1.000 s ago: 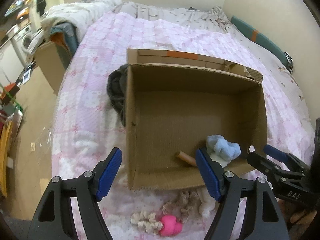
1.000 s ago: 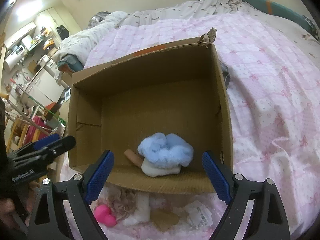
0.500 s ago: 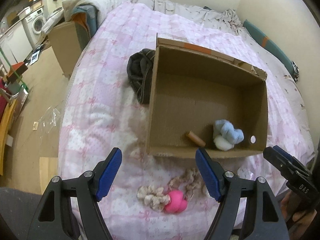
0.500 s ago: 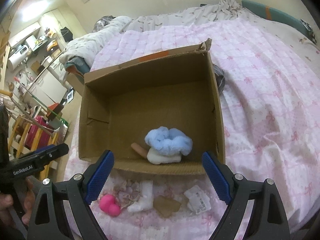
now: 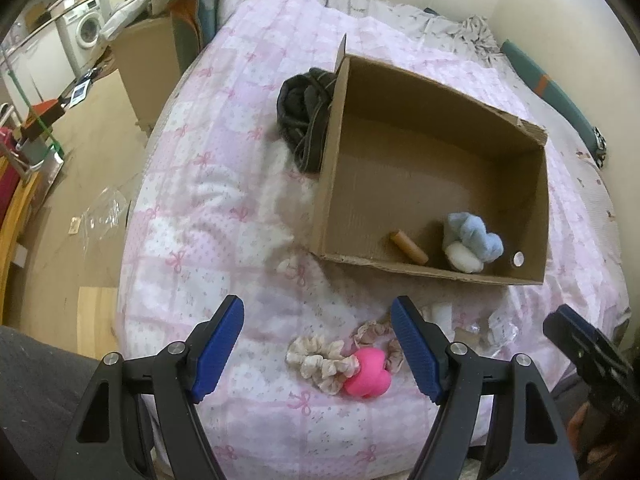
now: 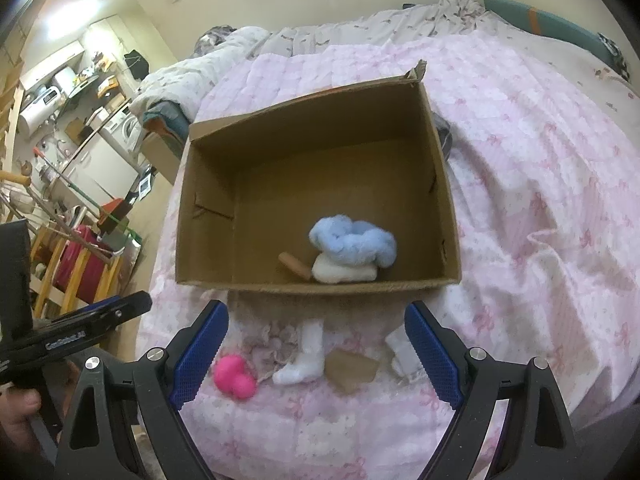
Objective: Organize soft objects
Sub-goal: 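Withdraw both grippers from the box back toward the remaining items, then grasp the cream scrunchie with the left gripper while the right gripper grasps the beige sponge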
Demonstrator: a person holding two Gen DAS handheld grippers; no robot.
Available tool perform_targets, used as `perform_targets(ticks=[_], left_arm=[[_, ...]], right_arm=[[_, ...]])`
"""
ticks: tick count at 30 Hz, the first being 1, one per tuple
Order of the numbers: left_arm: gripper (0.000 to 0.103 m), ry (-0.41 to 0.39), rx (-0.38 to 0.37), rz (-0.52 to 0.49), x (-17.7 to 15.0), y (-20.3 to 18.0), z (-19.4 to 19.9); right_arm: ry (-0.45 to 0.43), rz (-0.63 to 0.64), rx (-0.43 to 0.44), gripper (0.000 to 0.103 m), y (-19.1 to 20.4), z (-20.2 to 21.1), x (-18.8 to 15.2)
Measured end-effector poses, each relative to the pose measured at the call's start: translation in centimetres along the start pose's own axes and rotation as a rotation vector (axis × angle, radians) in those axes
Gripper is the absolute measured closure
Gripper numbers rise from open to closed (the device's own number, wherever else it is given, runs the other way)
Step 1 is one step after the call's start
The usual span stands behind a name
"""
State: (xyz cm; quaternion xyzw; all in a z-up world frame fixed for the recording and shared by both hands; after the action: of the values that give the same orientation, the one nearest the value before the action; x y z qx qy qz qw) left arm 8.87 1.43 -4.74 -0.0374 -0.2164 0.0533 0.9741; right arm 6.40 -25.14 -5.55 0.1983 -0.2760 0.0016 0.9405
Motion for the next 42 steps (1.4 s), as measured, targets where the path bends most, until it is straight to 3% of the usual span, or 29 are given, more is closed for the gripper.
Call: perform_targets(ticks=[7, 11, 17, 21, 24, 27, 30, 33, 34, 38, 42], left_arm=[[0.029, 0.044, -0.019, -0.018, -0.5, -0.3, -1.2], [0.029, 0.062, 0.028, 0.01, -0.6, 0.8, -1.8], [0.029, 0.202, 0.046, 0.109, -1.4, 3.0, -4.7], [0.029, 0.306, -0.017, 0.141, -2.3, 2.7, -7.2], [0.031, 0.351, 0.001, 0.143, -2.8, 2.4, -8.9], [0.043, 0.421, -0.035, 0.142, -3.5, 1.9, -10.8], [0.049, 0.437, -0.041, 0.105, -3.8, 1.1, -11.7], [0.081, 0.449, -0.056, 0.076, -4.3, 0.6, -12.1], [0.084, 0.454, -0.059, 0.07, -4.3, 0.5, -12.2], [0.092, 0.412, -0.09, 0.074, -3.9, 0.6, -10.6], [0.093, 0.248, -0.055, 0.021, -2.4, 0.5, -5.9]], right_arm=[[0.041, -0.01, -0.015, 0.008, 0.0, -0.5, -1.2], [0.032, -0.004, -0.051, 0.008, 0.0, -0.5, -1.4], [0.046, 0.024, -0.066, 0.008, 0.6, -1.1, -1.3], [0.072, 0.012, -0.032, 0.008, 0.6, -1.7, -1.3], [0.092, -0.004, -0.004, 0.008, 0.4, -1.9, -1.3], [0.103, -0.015, 0.017, 0.008, 0.4, -2.1, -1.5], [0.109, -0.016, 0.022, 0.008, 0.4, -2.2, -1.5], [0.109, -0.021, 0.025, 0.008, 0.3, -2.2, -1.4], [0.108, -0.023, 0.026, 0.008, 0.2, -2.2, -1.4], [0.109, -0.031, 0.029, 0.008, 0.0, -2.2, -1.3], [0.1, -0.079, 0.049, 0.008, -1.0, -1.8, -1.1]])
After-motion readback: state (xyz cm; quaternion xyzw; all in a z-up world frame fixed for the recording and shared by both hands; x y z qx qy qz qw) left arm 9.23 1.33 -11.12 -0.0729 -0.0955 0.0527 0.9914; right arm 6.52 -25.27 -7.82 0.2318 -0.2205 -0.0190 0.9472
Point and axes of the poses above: each gripper's, at about its wrist camera, not at the fingertips, and z roughly against the way its jaws point, y to its left, x to its top, the point moved 1 cm from there along -z, roughly the way its jaws point
